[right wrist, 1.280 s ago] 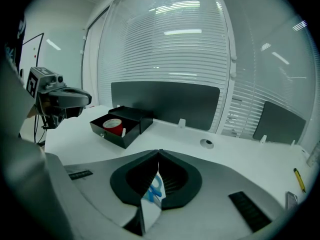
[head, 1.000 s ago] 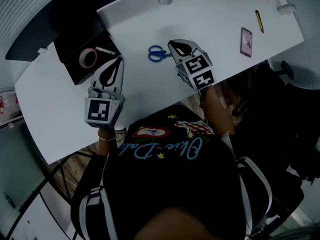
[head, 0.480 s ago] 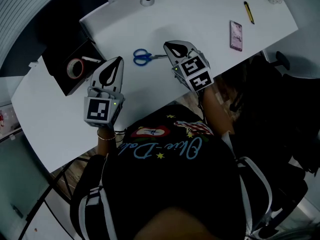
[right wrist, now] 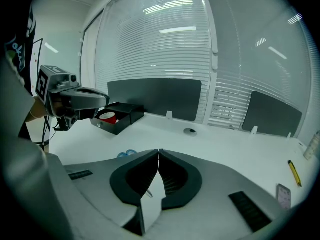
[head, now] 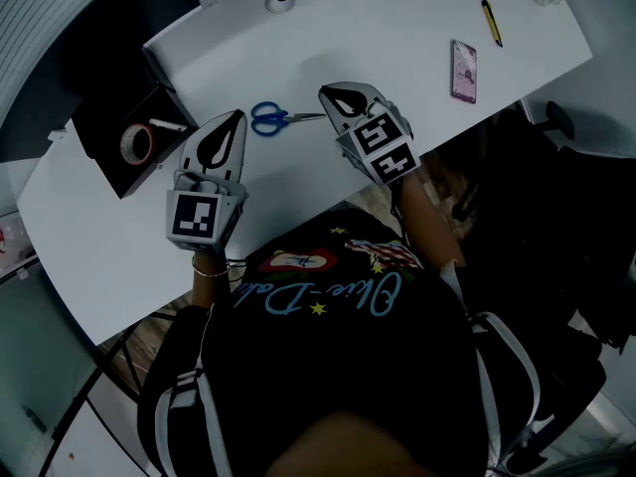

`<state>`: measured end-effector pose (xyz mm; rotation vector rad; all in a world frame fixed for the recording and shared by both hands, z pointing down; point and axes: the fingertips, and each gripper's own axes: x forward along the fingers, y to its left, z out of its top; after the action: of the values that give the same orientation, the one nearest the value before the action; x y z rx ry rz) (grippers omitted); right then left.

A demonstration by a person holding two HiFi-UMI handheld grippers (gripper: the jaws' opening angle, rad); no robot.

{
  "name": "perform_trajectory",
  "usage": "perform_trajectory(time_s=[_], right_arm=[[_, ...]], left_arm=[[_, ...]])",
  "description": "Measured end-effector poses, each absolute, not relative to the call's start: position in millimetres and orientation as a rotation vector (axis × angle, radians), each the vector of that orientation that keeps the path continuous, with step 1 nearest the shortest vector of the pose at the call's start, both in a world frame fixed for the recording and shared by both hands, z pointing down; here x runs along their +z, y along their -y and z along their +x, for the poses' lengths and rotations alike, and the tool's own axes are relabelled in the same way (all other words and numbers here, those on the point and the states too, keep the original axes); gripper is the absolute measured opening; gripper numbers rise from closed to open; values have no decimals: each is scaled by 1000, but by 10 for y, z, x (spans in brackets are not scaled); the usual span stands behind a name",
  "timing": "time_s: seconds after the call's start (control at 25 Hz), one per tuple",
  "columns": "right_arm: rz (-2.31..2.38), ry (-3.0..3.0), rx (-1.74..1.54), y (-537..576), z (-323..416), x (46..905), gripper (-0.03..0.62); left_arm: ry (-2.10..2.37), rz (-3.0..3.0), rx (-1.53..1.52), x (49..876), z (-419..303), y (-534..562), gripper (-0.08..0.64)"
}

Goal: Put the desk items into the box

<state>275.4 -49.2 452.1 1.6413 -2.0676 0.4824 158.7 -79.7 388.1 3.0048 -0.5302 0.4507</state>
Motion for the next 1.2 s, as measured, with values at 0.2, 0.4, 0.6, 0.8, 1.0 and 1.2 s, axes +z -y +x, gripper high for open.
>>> perform_trajectory(time_s=[0.2, 0.4, 0.6, 0.8, 1.0, 1.2], right_arm=[[1620, 2078, 476, 517, 2721, 4528, 9], [1608, 2088, 469, 532, 2676, 4477, 9], [1591, 2100, 468, 578, 2702, 4483, 9], [1558, 2121, 479, 625, 2643, 4517, 11], [1493, 2155, 483, 672, 2508, 4574, 14], [1403, 2198, 484, 728, 2287, 4649, 28]], left_arm=[[536, 2995, 451, 3912, 1592, 811, 0], [545, 3000, 438, 3858, 1577, 820, 0], [546, 2994, 445, 3875, 1640, 844, 0], [569, 2986, 452, 3876, 1626, 884, 0], [601, 2974, 463, 3899, 1578, 923, 0], [643, 2962, 463, 3908, 1486, 973, 0]])
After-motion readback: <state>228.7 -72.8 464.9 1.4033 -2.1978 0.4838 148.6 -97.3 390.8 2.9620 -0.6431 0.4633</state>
